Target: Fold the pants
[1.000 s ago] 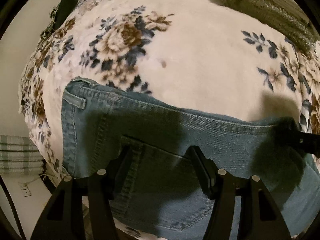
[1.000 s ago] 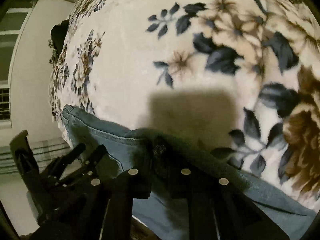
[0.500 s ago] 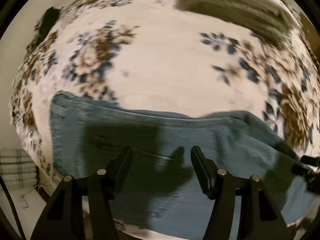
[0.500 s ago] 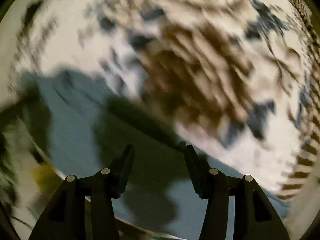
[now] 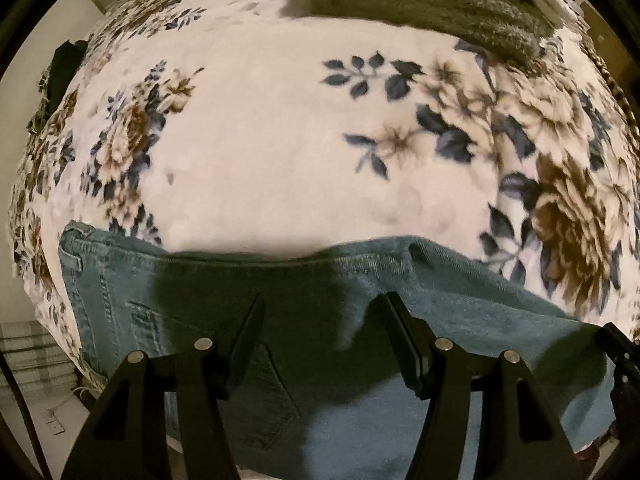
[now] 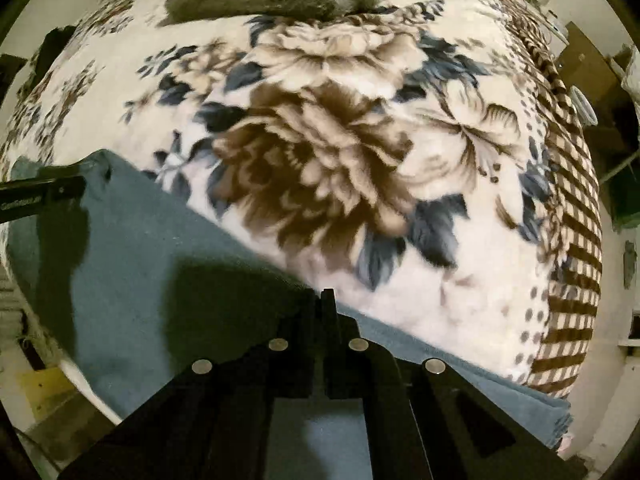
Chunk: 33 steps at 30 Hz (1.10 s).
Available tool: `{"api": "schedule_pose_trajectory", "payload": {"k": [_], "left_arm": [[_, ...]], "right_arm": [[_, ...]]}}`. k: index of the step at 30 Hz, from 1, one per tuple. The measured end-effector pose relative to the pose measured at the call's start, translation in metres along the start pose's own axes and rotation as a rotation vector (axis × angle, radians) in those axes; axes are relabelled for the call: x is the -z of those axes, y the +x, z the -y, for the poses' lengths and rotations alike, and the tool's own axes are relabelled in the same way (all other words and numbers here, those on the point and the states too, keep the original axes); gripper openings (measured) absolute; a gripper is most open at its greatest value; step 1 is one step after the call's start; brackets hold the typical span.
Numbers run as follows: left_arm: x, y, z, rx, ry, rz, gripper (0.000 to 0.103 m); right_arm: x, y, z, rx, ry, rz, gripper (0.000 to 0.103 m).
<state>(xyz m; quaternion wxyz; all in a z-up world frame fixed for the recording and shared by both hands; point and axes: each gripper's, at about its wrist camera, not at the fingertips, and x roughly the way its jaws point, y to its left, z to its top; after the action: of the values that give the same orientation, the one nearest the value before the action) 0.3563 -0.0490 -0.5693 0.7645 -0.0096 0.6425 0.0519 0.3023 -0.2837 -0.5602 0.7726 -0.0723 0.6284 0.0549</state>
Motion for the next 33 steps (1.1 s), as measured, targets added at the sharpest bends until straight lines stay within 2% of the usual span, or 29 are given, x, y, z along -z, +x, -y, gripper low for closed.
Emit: {"api": "schedule_pose_trajectory", "payload": {"k": [2, 3, 5, 6, 7, 8, 10, 11, 13, 15, 16, 18, 20, 23, 24, 25, 26, 28, 30, 31, 33], "left_arm": [[-0.004, 0.005, 0.003, -0.013, -0.001, 0.003, 0.058], [-0.008, 0.010, 0.004, -0.024, 0.005, -0.001, 0.058], [-0.010, 0.012, 0.005, -0.032, 0.006, -0.012, 0.058], [-0.009, 0.007, 0.005, -0.029, 0.006, -0.002, 0.058], [-0.007, -0.001, 0.008, -0.030, 0.015, 0.009, 0.058], [-0.005, -0.009, 0.011, -0.024, 0.026, 0.018, 0.058], [0.004, -0.028, 0.020, -0.017, 0.046, 0.038, 0.058], [0.008, -0.036, 0.027, -0.012, 0.065, 0.044, 0.058], [0.018, -0.048, 0.050, 0.008, 0.121, 0.053, 0.060], [0.028, -0.054, 0.077, 0.018, 0.183, 0.056, 0.071], [0.033, -0.053, 0.095, 0.036, 0.214, 0.045, 0.081], [0.044, -0.050, 0.128, 0.058, 0.261, 0.022, 0.085], [0.055, -0.047, 0.161, 0.074, 0.312, 0.027, 0.085], [0.070, -0.046, 0.210, 0.086, 0.382, 0.059, 0.085], [0.073, -0.046, 0.221, 0.085, 0.396, 0.066, 0.085], [0.077, -0.046, 0.233, 0.087, 0.413, 0.072, 0.085], [0.080, -0.047, 0.242, 0.087, 0.426, 0.075, 0.085], [0.085, -0.049, 0.257, 0.084, 0.453, 0.079, 0.085], [0.089, -0.052, 0.265, 0.078, 0.473, 0.088, 0.085], [0.090, -0.053, 0.267, 0.074, 0.480, 0.094, 0.085], [0.093, -0.054, 0.272, 0.065, 0.488, 0.097, 0.085]], "right_arm": [[-0.013, 0.011, 0.015, 0.051, 0.058, -0.001, 0.000], [-0.018, 0.022, 0.021, -0.004, 0.105, -0.050, 0.001], [-0.016, 0.041, 0.046, -0.195, 0.252, -0.167, 0.001], [-0.011, 0.037, 0.054, -0.232, 0.289, -0.173, 0.004], [-0.004, 0.025, 0.064, -0.241, 0.321, -0.144, 0.016], [0.002, 0.017, 0.074, -0.248, 0.354, -0.124, 0.040], [0.035, -0.010, 0.115, -0.271, 0.515, -0.069, 0.064], [0.055, -0.020, 0.136, -0.252, 0.584, -0.053, 0.066], [0.102, -0.038, 0.182, -0.167, 0.722, -0.037, 0.066], [0.150, -0.049, 0.225, -0.048, 0.822, -0.047, 0.066], [0.175, -0.050, 0.253, 0.024, 0.880, -0.067, 0.066], [0.214, -0.047, 0.298, 0.077, 0.965, -0.085, 0.066], [0.247, -0.033, 0.339, 0.083, 1.022, -0.114, 0.066], [0.257, -0.008, 0.364, 0.025, 1.020, -0.132, 0.065], [0.256, 0.001, 0.368, -0.004, 1.002, -0.132, 0.060], [0.252, 0.007, 0.367, 0.026, 0.957, -0.139, 0.024], [0.247, 0.008, 0.362, 0.046, 0.912, -0.113, 0.016], [0.243, -0.005, 0.348, 0.128, 0.813, -0.065, 0.014], [0.236, -0.019, 0.337, 0.176, 0.786, 0.010, 0.014], [0.237, -0.024, 0.342, 0.167, 0.807, 0.035, 0.014], [0.241, -0.010, 0.353, 0.092, 0.843, -0.004, 0.015]]}}
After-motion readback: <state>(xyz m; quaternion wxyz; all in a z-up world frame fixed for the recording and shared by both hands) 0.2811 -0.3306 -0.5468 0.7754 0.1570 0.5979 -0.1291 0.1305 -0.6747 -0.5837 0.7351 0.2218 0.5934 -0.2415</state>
